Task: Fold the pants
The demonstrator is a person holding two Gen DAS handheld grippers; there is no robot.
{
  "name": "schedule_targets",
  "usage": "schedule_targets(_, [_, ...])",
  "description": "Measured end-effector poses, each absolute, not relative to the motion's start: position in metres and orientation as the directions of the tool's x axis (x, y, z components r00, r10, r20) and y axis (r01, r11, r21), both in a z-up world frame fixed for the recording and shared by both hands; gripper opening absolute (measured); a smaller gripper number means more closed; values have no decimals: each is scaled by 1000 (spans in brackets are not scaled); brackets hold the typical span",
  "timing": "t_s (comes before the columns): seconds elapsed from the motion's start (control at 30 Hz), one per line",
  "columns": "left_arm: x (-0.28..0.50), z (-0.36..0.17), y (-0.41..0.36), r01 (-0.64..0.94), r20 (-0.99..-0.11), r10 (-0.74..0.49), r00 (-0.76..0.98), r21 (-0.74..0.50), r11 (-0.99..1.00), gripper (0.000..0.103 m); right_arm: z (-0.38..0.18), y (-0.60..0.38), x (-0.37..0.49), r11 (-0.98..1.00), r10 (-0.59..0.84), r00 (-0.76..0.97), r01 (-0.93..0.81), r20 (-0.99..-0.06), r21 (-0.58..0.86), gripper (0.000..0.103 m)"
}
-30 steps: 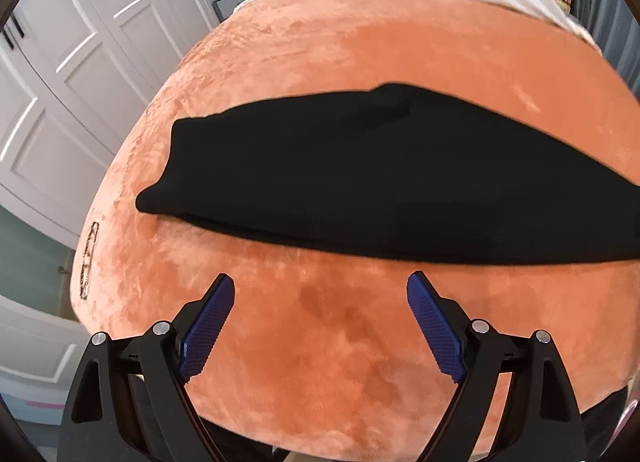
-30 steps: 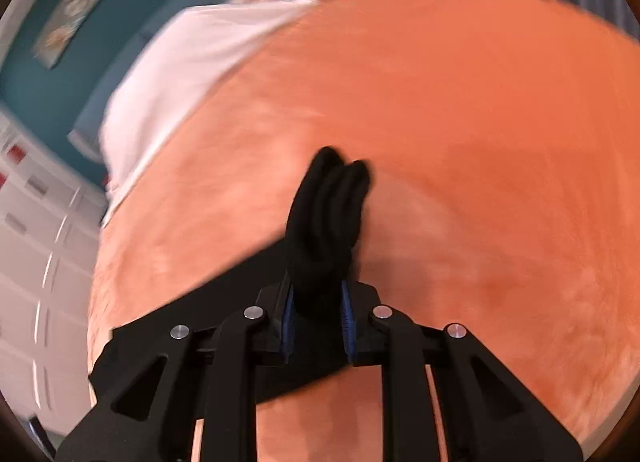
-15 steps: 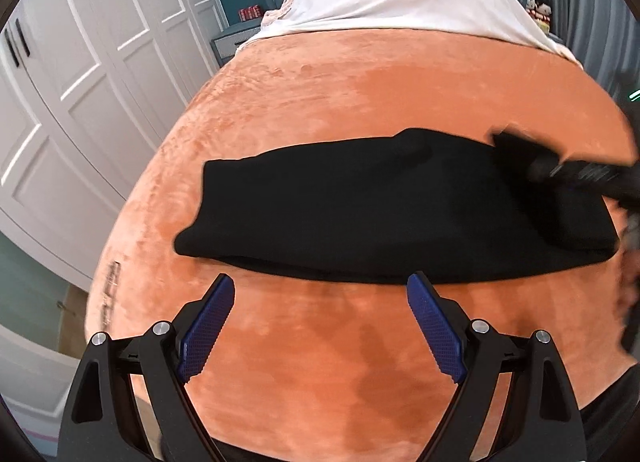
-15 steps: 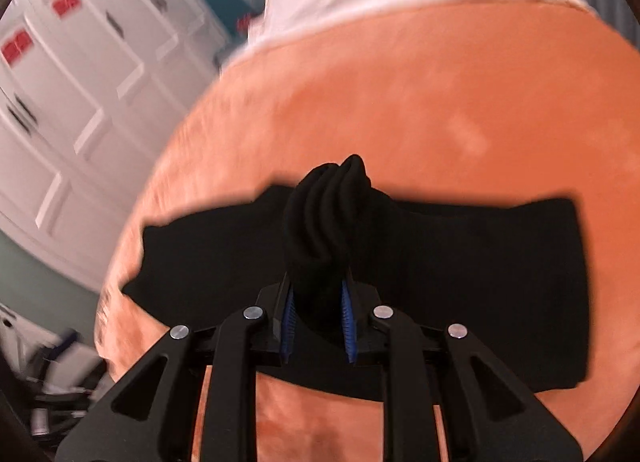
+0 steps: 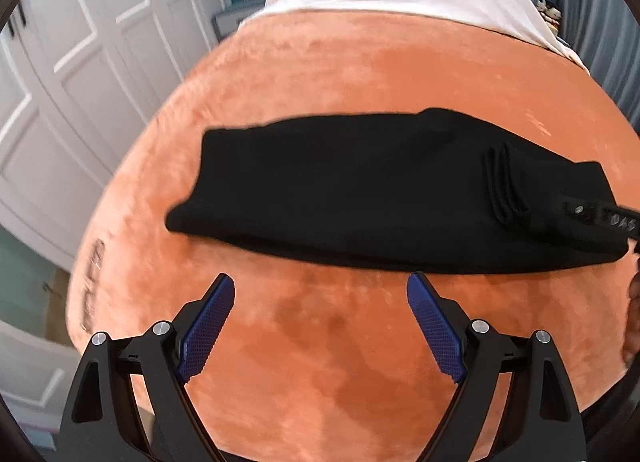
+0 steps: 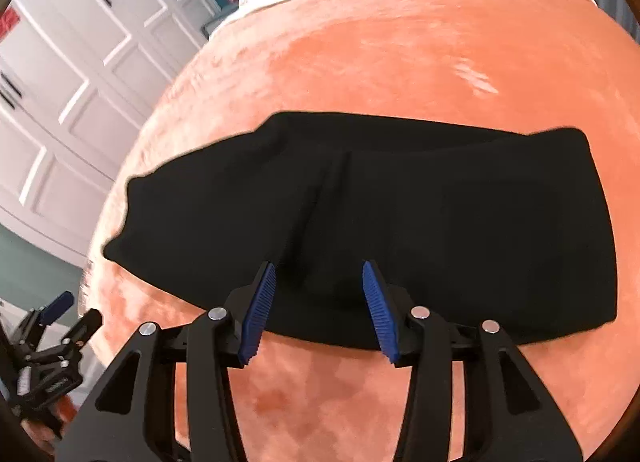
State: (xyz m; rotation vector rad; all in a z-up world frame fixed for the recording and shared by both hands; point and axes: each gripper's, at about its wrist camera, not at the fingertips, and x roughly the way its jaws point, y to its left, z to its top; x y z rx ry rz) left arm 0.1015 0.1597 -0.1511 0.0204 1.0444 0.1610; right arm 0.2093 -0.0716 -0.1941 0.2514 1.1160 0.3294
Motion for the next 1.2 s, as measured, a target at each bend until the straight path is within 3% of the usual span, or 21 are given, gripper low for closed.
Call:
schedule_targets(0.2, [93,-159,182,-174,-878,124,462,47,984,86,-221,-28,221,940,339,349,-172,-874,296,50])
schedule_targets(0.27, [92,-164,192,-201,-886,136,442,50,978,86,-232,-22,226,956,291,360,-151,-886,253,36])
schedule_targets(0.33, [91,-167,201,-227,-893,130,431,31,973,86,-232,-19,229,967,251,380,-148,-890,209,14])
schedule_targets(0.5, [93,-173,217,-260,-898,122,422,9,966,86,-199,-3,222,967,245,454,-182,-857,180,13])
schedule_targets(0.6, [97,-177,227,-281,-909,88,408,-33,959,86,-233,0,232,964,247,350,-182,-904,193,21])
schedule_targets(0.7, [98,-179,247,-323,-913,44,405,-98,941,86,-211,-13,221,953,301,401,-156,-865,260,35])
schedule_targets(0.73, [98,-181,257,-347,-915,26,403,-126,929,86,-201,-19,214,949,316,430,-156,-846,275,35])
schedule_targets(0.83, [97,-188,280,-429,-922,28,387,-153,890,86,-174,-50,190,962,272,514,-133,-813,238,45])
schedule_targets(0.97, [96,-182,279,-446,-915,71,397,-125,886,86,-167,-125,165,985,143,554,1,-820,173,46])
schedule_targets(1.03, [99,-177,263,-407,-909,100,404,-81,910,86,-171,-171,158,980,96,550,92,-829,175,68])
schedule_targets(1.1, [104,-174,248,-366,-906,115,407,-47,930,86,-180,-229,151,956,54,546,212,-836,201,70])
schedule_targets(1.2, [115,-175,223,-332,-901,127,415,-20,943,86,-203,-285,155,913,114,506,287,-855,291,70])
